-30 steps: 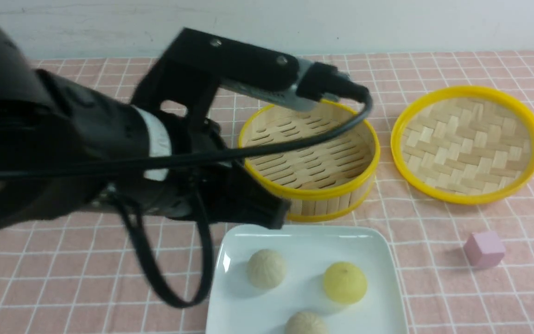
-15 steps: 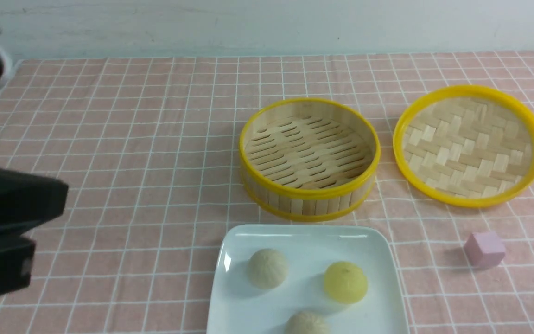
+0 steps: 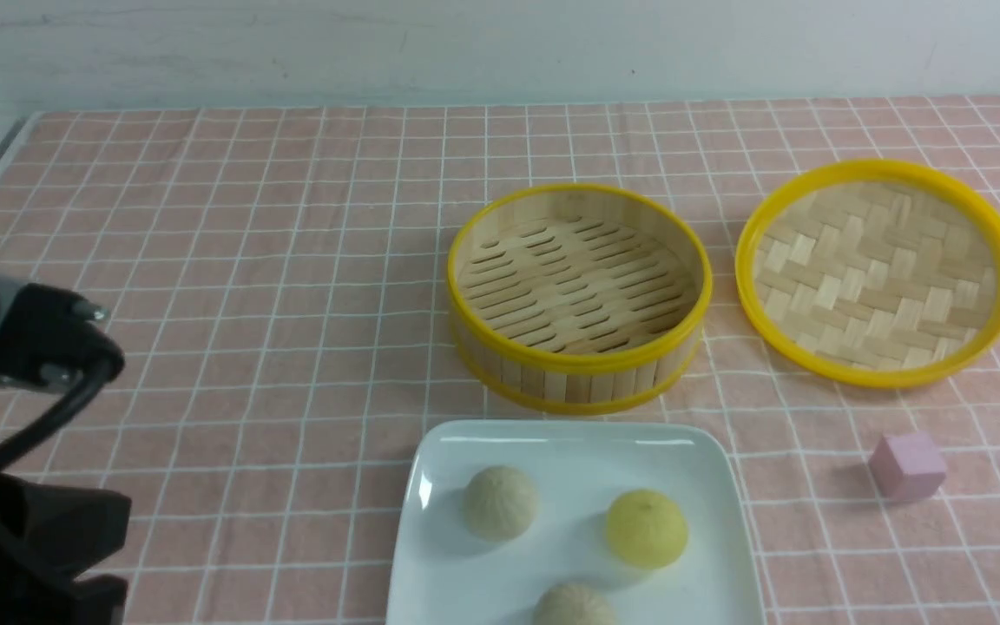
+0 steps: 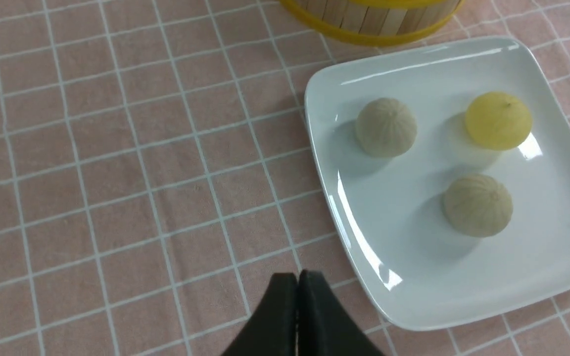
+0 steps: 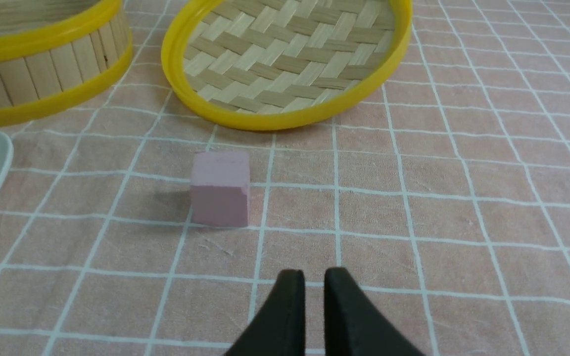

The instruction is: Put the steamed buns into the plate on the pink tablecloth.

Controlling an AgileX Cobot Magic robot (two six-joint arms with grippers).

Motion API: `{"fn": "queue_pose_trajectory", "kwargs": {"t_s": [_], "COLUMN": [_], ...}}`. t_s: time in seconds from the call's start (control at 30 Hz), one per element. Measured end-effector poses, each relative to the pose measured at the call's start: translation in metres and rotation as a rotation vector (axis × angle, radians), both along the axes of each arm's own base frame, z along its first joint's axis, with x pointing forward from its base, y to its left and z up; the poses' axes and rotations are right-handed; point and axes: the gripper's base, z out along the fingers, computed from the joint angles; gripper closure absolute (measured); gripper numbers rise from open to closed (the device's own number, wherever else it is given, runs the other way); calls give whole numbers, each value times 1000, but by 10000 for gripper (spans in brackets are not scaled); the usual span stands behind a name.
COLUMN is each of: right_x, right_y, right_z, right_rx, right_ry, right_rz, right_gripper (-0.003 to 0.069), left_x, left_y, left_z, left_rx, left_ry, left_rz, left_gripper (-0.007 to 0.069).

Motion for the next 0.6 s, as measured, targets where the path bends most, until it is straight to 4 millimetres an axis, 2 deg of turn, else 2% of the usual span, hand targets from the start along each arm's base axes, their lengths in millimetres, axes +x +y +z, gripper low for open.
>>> {"fn": "queue_pose_trajectory", "kwargs": {"t_s": [0.4,0.6], "right_x": [0,0], "right_y": [0,-1], "right_z": [0,0], "right_rx": [8,67], "right_ry": [1,0], "right_rz": [-7,-67], "right_gripper": [553,548], "left_x": [4,0], "left_y": [-2,9], "left_z": [2,-6], "left_rx": [-50,50], "left_ry": [-48,50], "left_rz": [30,116], "left_gripper": [599,599]}}
